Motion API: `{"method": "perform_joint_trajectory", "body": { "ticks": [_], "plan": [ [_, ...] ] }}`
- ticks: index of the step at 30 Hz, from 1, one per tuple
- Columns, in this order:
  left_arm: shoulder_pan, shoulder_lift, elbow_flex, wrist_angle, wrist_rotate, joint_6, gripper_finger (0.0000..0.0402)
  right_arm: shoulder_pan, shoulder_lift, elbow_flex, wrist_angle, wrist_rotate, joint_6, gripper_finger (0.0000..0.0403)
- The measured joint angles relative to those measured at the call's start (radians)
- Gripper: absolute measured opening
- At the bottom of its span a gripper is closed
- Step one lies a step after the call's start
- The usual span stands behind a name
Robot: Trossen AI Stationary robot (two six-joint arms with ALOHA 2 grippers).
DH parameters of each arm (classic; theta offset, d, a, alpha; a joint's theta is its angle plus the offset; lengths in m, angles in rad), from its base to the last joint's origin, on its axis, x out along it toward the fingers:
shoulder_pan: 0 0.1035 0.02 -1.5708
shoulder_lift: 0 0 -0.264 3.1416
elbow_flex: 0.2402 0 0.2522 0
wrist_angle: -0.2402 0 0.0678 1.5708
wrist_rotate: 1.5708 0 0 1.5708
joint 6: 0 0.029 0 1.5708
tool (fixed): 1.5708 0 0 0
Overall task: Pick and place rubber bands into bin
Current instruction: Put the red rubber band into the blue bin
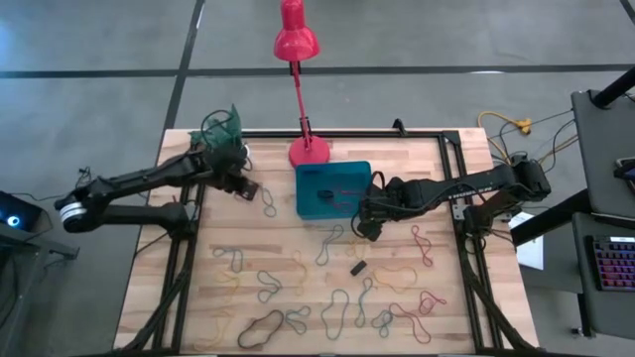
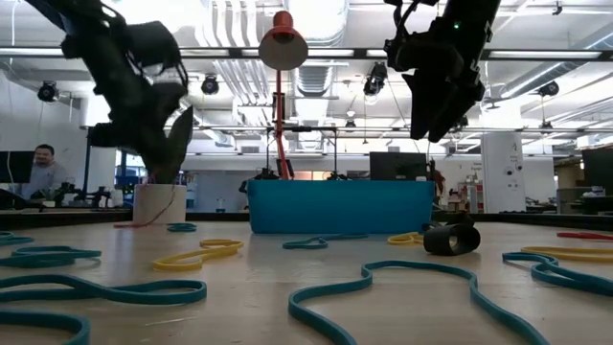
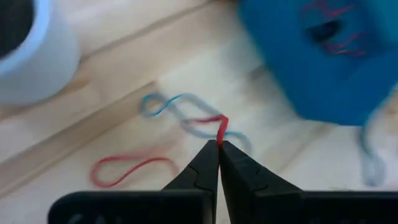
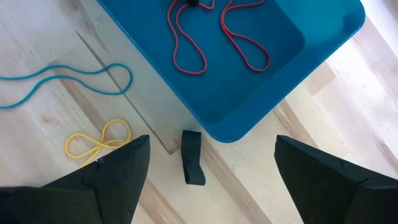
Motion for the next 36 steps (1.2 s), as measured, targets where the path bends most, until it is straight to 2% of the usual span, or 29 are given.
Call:
{"method": "perform_joint_trajectory", "body": {
  "ticks": [5,9,12,15,19,26,31,36],
  "plan": [
    [-0.064,-0.075,0.064,0.077,0.055,-0.014,0.0,0.0,0.0,0.0,0.001,0.0,0.0,0.0327],
    [-0.118,-0.115,0.135,0.223,0.074,-0.026,0.0,0.0,0.0,0.0,0.001,0.0,0.0,0.0327],
    [-0.141,-0.116,0.185,0.359,0.075,-0.025,0.0,0.0,0.0,0.0,0.0,-0.002,0.0,0.0327],
    [-0.142,-0.081,0.234,0.427,0.056,-0.019,0.0,0.002,0.0,0.0,-0.001,-0.027,0.01,0.0327],
    [-0.141,0.02,0.285,0.448,0.043,0.007,0.0,0.027,0.0,0.0,-0.011,-0.033,0.024,0.0327],
    [-0.147,0.286,0.368,0.52,0.103,0.052,0.0,0.106,-0.005,0.0,-0.032,-0.033,0.075,0.0326],
    [-0.147,0.464,0.451,0.531,0.106,0.126,0.0,0.149,-0.005,-0.001,-0.089,-0.029,0.145,0.0325],
    [-0.154,0.582,0.471,0.512,0.097,0.159,0.0,0.174,-0.006,-0.011,-0.116,-0.028,0.188,0.0325]
  ]
}}
